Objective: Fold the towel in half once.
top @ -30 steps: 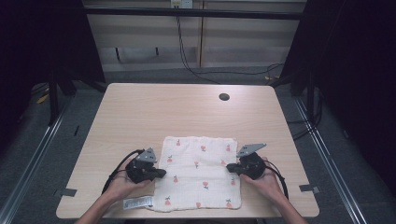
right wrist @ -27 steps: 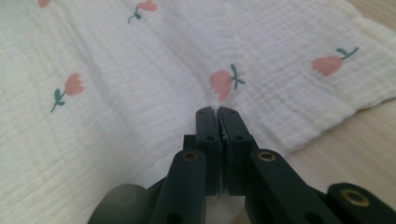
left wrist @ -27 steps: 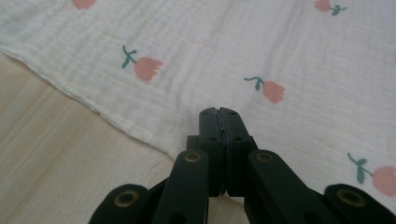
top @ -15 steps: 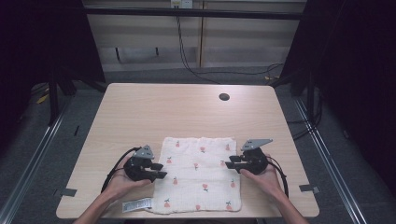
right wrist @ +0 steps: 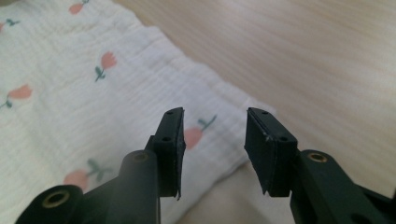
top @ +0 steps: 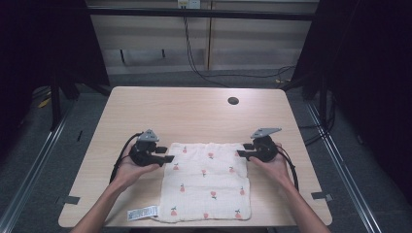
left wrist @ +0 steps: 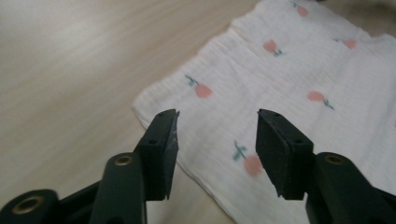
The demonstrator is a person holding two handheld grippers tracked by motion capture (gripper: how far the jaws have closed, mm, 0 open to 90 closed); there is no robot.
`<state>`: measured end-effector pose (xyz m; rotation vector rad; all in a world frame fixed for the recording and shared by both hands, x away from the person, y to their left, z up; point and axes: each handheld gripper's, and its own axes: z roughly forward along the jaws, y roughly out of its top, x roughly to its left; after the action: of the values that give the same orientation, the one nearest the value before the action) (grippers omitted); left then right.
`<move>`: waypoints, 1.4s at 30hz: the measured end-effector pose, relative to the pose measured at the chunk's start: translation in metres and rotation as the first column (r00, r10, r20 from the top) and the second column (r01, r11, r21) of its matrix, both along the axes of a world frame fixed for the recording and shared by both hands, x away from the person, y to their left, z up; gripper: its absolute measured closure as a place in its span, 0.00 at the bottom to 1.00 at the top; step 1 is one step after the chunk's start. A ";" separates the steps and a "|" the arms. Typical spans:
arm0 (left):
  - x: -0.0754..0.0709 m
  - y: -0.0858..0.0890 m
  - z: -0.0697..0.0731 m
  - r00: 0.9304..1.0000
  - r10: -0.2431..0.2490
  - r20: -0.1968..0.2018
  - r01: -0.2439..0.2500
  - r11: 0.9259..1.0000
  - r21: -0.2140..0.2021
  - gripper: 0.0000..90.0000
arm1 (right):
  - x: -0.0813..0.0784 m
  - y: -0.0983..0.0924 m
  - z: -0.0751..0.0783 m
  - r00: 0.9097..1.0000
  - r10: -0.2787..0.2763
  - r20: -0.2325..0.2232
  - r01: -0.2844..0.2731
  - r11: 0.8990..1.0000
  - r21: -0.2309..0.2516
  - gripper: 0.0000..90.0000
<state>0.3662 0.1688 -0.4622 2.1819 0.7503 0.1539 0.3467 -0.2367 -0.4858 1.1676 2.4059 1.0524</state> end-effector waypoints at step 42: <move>0.034 -0.014 -0.029 0.996 0.086 -0.031 -0.085 0.996 0.042 0.47 | 0.026 0.003 -0.018 0.999 -0.020 0.032 0.021 0.998 -0.053 0.79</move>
<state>0.3999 0.1545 -0.4911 2.1964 0.8663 0.1789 0.3727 -0.2333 -0.5034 1.1473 2.3778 0.9871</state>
